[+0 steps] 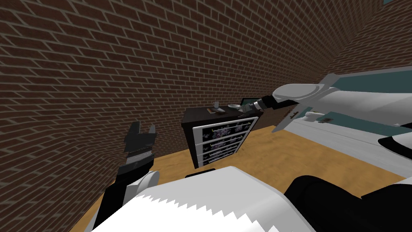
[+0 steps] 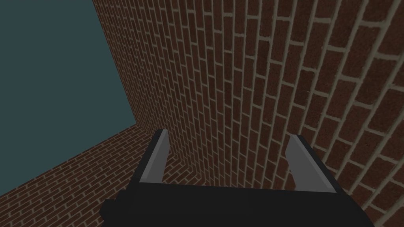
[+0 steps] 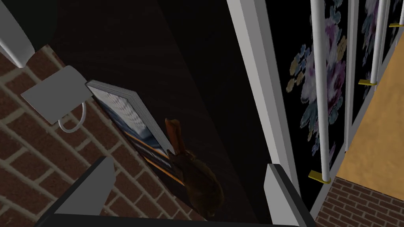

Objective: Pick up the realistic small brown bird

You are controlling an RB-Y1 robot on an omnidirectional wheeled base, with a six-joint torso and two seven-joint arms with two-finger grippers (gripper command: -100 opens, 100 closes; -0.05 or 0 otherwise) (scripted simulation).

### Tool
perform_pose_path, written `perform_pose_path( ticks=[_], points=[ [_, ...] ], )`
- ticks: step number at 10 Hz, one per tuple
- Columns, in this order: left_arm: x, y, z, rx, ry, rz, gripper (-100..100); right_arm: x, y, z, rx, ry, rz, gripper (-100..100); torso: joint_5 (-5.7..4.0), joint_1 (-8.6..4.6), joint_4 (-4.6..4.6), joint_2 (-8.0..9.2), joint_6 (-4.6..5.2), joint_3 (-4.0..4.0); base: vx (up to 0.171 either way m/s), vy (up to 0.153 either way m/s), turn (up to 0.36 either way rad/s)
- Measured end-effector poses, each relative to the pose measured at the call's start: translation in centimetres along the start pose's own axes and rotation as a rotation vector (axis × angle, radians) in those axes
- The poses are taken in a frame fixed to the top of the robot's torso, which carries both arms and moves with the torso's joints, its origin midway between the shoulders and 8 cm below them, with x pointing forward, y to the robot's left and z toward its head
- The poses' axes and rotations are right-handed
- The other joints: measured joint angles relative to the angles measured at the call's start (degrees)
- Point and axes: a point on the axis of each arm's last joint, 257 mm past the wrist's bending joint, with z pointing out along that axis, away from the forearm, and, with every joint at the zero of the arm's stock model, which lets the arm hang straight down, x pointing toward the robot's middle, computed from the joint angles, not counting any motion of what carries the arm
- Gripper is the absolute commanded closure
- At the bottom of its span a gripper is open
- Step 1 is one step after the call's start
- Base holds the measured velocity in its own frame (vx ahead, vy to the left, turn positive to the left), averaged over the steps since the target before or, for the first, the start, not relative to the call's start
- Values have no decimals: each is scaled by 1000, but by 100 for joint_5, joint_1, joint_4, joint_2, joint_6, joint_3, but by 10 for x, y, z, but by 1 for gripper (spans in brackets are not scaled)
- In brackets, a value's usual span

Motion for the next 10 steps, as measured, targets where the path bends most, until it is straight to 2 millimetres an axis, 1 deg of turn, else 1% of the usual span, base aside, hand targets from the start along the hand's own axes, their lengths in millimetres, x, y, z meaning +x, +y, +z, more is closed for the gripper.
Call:
perform_pose_path(
  ticks=[2,5,7,9,10],
  points=[
    [0,0,0,0,0,0,0,-2,-9,3,-21,51,-51,-100,3,16,-3,-11,-1,-7,45,135,-8],
    [0,0,0,0,0,0,0,-10,-17,14,-63,111,-127,-100,0,0,-2,-8,0,-5,41,110,-5],
    [0,0,0,0,0,0,0,-13,-18,23,-100,157,-176,-100,2,10,-2,-7,0,-4,41,114,-10],
    [0,0,0,0,0,0,0,-16,-16,33,-141,194,-218,-100,-4,-15,-2,-6,1,-4,30,57,-3],
    [0,0,0,0,0,0,0,-12,-12,40,-168,213,-228,-100,-7,-24,-1,-2,2,-2,9,23,0]
  ],
)
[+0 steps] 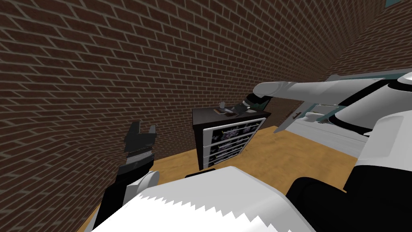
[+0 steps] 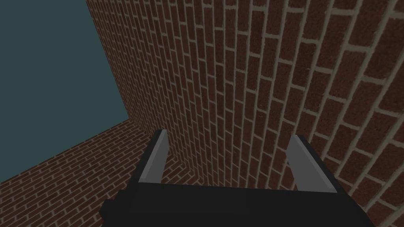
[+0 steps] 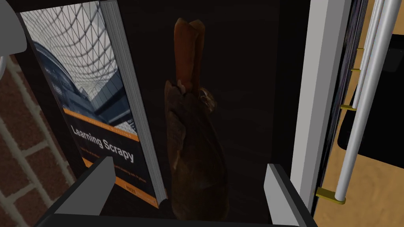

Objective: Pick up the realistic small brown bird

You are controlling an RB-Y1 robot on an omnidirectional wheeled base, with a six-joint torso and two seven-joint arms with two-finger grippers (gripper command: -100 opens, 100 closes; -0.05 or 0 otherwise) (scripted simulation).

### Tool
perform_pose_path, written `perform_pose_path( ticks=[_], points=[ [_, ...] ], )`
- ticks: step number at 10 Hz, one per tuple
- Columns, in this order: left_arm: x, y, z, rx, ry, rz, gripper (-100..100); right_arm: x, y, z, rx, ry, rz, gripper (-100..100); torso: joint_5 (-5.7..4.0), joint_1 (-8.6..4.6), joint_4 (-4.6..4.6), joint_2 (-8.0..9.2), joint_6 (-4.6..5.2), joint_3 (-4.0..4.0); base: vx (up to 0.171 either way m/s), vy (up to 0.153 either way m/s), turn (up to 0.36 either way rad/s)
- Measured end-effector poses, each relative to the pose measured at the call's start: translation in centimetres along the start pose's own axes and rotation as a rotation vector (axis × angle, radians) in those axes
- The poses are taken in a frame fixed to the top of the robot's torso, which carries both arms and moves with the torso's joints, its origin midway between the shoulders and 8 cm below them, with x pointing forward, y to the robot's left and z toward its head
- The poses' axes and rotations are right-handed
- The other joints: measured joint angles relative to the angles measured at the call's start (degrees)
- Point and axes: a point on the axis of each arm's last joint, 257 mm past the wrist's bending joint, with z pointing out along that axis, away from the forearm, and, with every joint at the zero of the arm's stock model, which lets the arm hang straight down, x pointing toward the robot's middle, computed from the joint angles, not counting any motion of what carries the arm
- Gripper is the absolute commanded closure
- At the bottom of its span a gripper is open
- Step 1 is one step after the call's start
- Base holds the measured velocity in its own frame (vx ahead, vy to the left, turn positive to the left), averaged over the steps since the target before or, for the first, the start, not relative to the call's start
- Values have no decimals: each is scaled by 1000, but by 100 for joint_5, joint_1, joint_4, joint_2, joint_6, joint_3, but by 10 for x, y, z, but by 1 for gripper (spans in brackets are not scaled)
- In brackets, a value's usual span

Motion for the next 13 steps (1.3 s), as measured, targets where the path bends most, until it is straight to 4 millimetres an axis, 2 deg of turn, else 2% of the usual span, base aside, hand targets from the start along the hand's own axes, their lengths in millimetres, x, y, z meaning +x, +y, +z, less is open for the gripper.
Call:
perform_pose_path(
  ticks=[1,2,5,6,10,11,12,13],
  points=[
    [0,0,0,0,0,0,0,0,1,1,-4,2,-2,0,-3,-13,3,8,2,5,3,5,1],
    [0,0,0,0,0,0,0,0,1,1,-3,2,-2,-100,-5,-21,4,13,3,8,-33,-1,207],
    [0,0,0,0,0,0,0,16,3,15,0,24,35,-100,-9,-36,8,31,0,18,-40,-20,120],
    [0,0,0,0,0,0,0,17,2,16,3,25,36,100,-11,-34,6,23,3,14,-5,-2,-12],
    [0,0,0,0,0,0,0,16,2,16,3,25,35,100,-10,-29,2,10,2,6,0,0,0],
    [0,0,0,0,0,0,0,17,2,16,3,25,36,0,-9,-29,2,10,2,6,0,0,0],
    [0,0,0,0,0,0,0,17,2,16,3,25,36,100,-9,-28,3,11,2,6,31,12,-220],
    [0,0,0,0,0,0,0,11,2,13,3,19,24,100,-8,-27,7,10,15,8,51,26,-228]
  ],
)
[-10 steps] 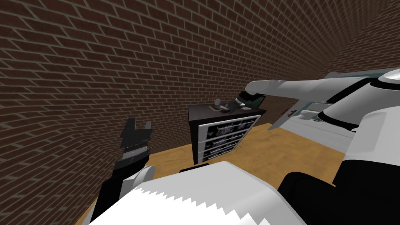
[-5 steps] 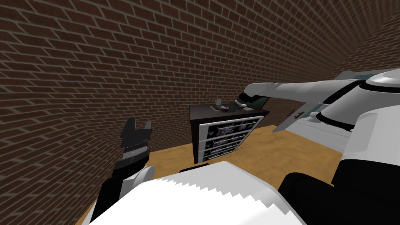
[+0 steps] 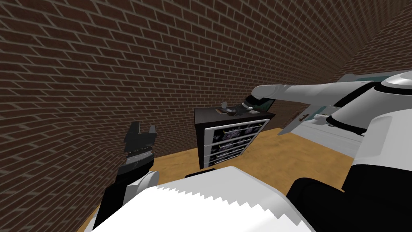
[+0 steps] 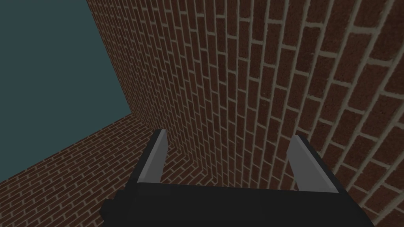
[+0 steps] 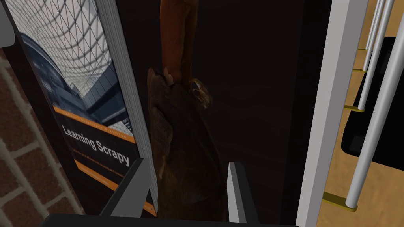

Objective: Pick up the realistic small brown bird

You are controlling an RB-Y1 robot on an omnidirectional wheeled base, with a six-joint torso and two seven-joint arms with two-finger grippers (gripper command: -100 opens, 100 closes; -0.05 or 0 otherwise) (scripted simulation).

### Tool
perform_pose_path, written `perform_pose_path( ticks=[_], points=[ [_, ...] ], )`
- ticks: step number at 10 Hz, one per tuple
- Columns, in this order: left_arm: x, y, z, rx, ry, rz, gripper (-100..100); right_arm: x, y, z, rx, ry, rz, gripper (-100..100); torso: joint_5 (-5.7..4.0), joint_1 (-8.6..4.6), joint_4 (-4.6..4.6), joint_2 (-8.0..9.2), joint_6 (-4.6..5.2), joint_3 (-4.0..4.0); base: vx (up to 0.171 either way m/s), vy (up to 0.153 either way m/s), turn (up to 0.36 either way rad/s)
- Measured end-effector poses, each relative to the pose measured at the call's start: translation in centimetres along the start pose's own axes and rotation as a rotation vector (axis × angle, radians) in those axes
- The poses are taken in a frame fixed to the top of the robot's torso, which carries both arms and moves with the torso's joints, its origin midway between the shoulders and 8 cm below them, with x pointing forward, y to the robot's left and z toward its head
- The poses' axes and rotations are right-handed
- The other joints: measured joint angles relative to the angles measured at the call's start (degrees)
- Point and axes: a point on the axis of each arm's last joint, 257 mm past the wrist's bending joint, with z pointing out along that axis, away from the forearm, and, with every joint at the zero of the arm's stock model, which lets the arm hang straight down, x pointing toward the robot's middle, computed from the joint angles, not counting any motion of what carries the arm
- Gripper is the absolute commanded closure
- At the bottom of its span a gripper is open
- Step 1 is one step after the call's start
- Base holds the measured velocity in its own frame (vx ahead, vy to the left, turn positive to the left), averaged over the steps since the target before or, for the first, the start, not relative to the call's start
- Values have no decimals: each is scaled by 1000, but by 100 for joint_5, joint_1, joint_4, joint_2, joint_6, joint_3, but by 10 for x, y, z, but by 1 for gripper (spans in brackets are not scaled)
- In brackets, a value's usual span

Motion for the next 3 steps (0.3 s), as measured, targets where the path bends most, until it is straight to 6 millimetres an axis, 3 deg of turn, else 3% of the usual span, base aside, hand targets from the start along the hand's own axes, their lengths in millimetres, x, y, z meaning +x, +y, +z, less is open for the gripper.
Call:
perform_pose_path(
  ticks=[2,3],
  points=[
    [0,0,0,0,0,0,0,-8,-1,-8,-5,-13,-18,100,2,6,-2,-6,-9,-4,35,17,-66],
    [0,0,0,0,0,0,0,-8,-1,-9,-6,-13,-19,0,1,4,-4,-4,-13,-5,0,0,0]
  ],
)
